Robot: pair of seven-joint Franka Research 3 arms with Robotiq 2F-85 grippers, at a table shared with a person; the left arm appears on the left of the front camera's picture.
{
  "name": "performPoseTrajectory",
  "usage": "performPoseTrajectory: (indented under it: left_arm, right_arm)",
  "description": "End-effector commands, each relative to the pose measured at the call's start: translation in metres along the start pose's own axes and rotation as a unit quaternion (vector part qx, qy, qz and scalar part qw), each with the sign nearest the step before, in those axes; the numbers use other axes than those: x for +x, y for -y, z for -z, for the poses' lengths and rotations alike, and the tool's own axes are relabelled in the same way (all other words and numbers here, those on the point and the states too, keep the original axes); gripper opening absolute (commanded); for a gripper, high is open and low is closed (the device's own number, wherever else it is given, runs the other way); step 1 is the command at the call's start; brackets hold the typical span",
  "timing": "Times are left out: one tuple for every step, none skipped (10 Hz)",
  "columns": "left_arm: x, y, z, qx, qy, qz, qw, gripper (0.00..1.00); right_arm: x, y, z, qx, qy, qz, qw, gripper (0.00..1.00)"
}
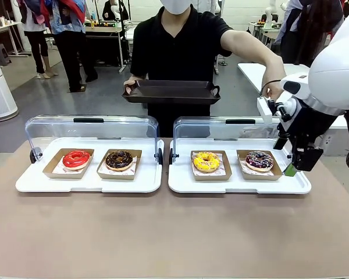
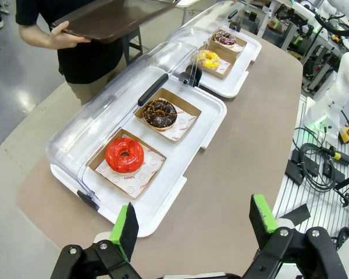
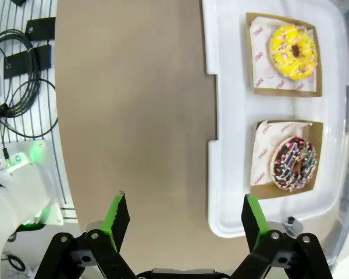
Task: Provide the desired donut to the person.
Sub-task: Pick up and lift the Paper togo box containing the Donut pointed at by the person.
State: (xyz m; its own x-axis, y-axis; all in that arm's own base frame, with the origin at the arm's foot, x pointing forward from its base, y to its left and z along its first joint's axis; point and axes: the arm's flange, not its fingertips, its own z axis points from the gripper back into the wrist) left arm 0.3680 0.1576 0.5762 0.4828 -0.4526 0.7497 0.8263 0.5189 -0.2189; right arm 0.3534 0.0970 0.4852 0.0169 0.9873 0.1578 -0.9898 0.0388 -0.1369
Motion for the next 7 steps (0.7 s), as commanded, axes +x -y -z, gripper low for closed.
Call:
performPoseTrajectory:
  left_arm:
    - [0.0,0.001,-0.001,-0.004,0.006,0.003,1.0,1.0]
    - [0.0,0.001,-0.001,-0.004,0.006,0.003,1.0,1.0]
    - [0.0,0.001,-0.001,-0.004,0.006,0.003,1.0,1.0]
    - [0.0,0.001,-0.001,-0.004,0.006,0.003,1.0,1.0]
    - [0.0,0.001,-0.001,-0.004,0.006,0.003,1.0,1.0]
    - [0.0,0.001,-0.001,-0.004,0.006,0.003,1.0,1.0]
    - [0.0,0.001,-0.001,-0.004,0.006,0.003,1.0,1.0]
  right_arm:
    - [0.003,0.001,-0.004,-0.004,-0.011,-0.001,1.0,1.0]
    - [0.003,0.001,-0.004,-0.004,-0.011,-0.001,1.0,1.0]
    - [0.003,0.001,-0.004,-0.004,-0.011,-0.001,1.0,1.0]
    - [0.003,0.001,-0.004,-0.004,-0.011,-0.001,1.0,1.0]
    - [0.003,0.001,-0.004,-0.004,0.002,-0.004,1.0,1.0]
    - [-0.001,0.014,0.017,0.004,-0.013,0.012,1.0,1.0]
    - [-0.006,0.027,0.043,0.026,-0.021,0.027,0.999,1.0]
